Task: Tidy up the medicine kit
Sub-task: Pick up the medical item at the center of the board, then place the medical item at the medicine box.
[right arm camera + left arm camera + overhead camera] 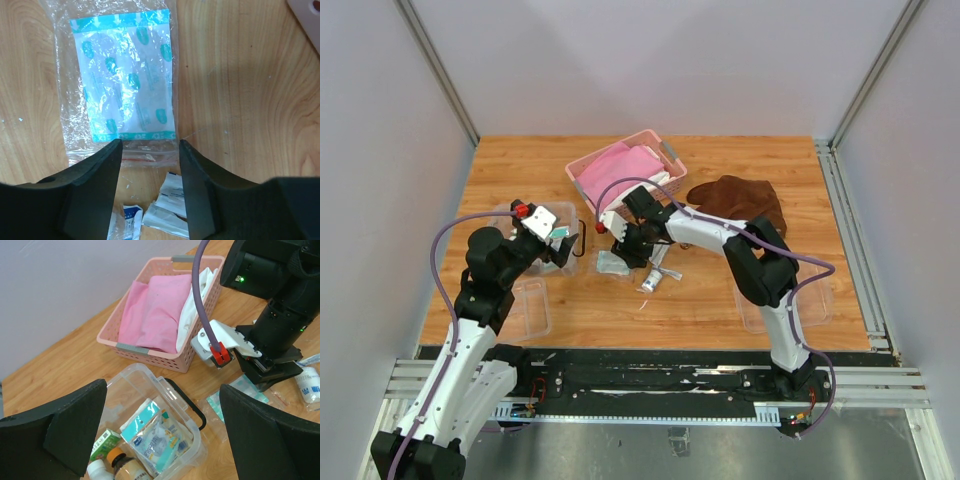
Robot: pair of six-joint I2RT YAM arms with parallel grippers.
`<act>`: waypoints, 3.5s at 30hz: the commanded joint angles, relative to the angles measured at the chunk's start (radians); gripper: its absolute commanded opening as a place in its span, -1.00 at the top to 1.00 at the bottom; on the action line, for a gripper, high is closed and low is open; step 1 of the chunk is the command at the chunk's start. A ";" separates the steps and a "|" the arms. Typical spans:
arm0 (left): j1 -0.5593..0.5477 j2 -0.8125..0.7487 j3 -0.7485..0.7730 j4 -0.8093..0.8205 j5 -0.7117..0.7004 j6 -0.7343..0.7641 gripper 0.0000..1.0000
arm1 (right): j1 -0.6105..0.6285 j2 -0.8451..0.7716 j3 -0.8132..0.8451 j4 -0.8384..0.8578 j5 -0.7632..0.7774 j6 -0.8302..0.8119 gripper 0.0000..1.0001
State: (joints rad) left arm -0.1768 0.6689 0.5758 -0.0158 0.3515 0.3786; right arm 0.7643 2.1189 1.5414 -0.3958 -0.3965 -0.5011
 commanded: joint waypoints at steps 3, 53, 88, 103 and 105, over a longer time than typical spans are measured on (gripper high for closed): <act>0.011 -0.013 -0.002 0.027 0.000 0.012 -0.98 | 0.011 0.032 -0.039 -0.018 0.037 -0.027 0.22; -0.006 0.244 0.151 -0.128 0.786 -0.185 -0.46 | 0.147 -0.788 -0.371 -0.019 -0.012 -0.204 0.99; -0.069 0.255 0.064 -0.072 0.751 -0.184 -0.02 | 0.183 -0.832 -0.408 0.071 0.120 -0.126 0.98; -0.070 0.257 0.065 -0.063 0.740 -0.204 0.88 | 0.188 -0.833 -0.413 0.077 0.152 -0.126 0.82; -0.070 0.240 0.068 -0.064 0.695 -0.201 0.99 | 0.188 -0.834 -0.416 0.077 0.155 -0.127 0.59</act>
State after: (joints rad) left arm -0.2394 0.9344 0.6430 -0.0990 1.0904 0.1719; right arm 0.9333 1.3060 1.1389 -0.3389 -0.2607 -0.6361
